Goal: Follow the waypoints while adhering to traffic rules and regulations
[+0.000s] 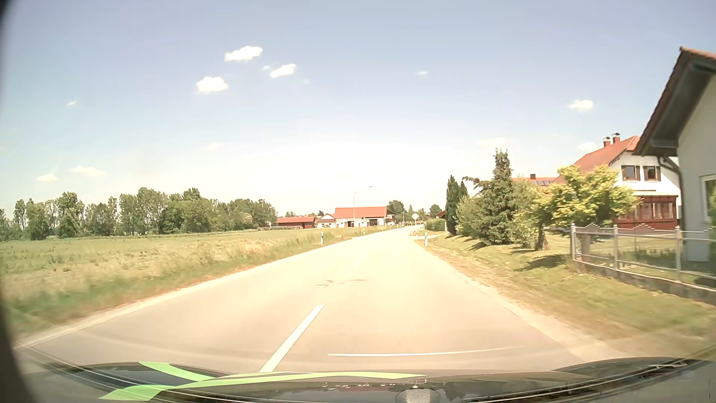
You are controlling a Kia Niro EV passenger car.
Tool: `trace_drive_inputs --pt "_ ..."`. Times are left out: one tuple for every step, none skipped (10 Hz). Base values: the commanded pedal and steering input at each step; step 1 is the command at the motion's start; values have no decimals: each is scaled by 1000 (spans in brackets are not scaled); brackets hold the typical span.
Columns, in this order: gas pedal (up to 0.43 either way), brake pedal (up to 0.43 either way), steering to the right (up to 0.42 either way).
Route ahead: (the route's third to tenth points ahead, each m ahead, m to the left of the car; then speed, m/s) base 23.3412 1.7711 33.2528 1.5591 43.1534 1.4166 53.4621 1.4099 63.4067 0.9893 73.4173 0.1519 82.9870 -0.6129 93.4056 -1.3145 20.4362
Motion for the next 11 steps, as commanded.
trace_drive_inputs --pt "228 0 3" --pt "228 0 3" --pt "220 0 3" --pt "197 0 3" --pt "177 0 3" --pt "177 0 3" --pt "177 0 3" --pt "189 0 3" --pt "197 0 3" --pt "197 0 3" --pt "197 0 3"
